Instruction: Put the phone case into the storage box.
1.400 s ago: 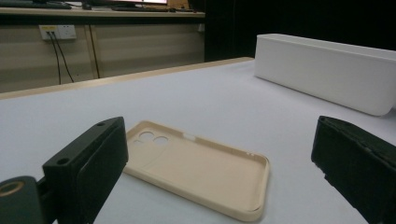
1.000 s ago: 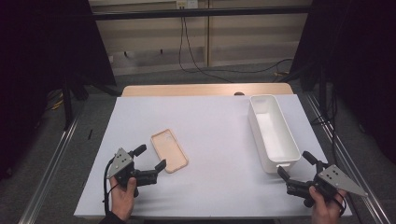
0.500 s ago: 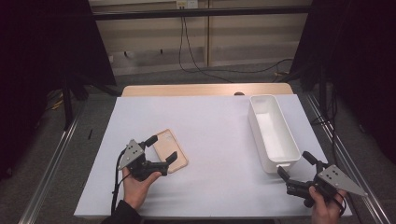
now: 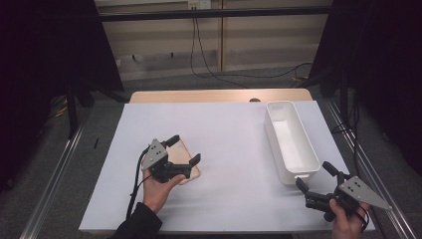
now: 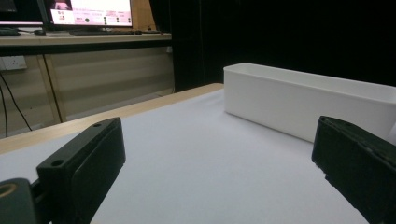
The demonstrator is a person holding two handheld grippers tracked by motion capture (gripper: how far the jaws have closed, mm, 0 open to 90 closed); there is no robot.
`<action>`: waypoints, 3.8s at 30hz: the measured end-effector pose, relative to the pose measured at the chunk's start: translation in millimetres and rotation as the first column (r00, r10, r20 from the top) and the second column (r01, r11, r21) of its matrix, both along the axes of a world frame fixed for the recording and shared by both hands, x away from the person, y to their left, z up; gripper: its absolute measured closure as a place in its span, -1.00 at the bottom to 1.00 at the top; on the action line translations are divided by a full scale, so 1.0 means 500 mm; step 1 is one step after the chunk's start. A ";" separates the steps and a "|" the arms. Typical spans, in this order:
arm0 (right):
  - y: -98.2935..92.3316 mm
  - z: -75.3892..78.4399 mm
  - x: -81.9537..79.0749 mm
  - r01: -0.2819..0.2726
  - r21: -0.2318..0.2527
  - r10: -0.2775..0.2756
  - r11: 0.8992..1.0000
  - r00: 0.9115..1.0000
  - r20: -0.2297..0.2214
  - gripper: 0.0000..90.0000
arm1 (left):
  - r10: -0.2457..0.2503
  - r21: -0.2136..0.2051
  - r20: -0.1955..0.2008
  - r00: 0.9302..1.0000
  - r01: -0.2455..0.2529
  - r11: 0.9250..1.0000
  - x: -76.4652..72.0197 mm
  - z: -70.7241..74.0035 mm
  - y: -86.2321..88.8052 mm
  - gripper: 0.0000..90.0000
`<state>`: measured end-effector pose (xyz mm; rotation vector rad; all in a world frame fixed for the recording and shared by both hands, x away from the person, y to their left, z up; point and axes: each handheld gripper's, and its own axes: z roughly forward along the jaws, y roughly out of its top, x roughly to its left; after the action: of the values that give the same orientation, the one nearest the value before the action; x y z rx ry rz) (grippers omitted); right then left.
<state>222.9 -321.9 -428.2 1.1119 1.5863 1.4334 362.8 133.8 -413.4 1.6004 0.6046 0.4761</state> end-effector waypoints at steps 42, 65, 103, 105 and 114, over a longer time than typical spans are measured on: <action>-0.004 0.000 -0.003 0.006 0.000 -0.006 1.000 1.000 0.003 -1.00 | -0.119 0.098 -0.007 0.993 0.119 0.988 0.071 0.002 -0.086 0.53; -0.004 0.000 -0.003 0.004 -0.008 -0.004 1.000 1.000 0.002 -1.00 | -0.164 0.207 -0.269 0.949 0.223 0.953 0.100 0.013 -0.067 1.00; -0.004 0.000 -0.003 0.000 -0.008 0.000 1.000 1.000 0.000 -1.00 | -0.031 0.501 -0.559 0.829 0.366 0.784 0.118 -0.047 -0.102 1.00; -0.004 0.000 -0.003 0.000 -0.008 0.000 1.000 1.000 -0.001 -1.00 | -0.027 0.506 -0.561 0.828 0.368 0.780 0.117 -0.048 -0.103 1.00; -0.004 0.000 -0.004 0.001 -0.007 -0.001 1.000 1.000 -0.002 -1.00 | -0.020 0.502 -0.573 0.819 0.370 0.782 0.114 -0.048 -0.099 1.00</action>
<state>220.9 -324.2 -428.2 1.1099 1.5904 1.4254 419.7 84.1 -437.3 2.4275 0.7290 0.0142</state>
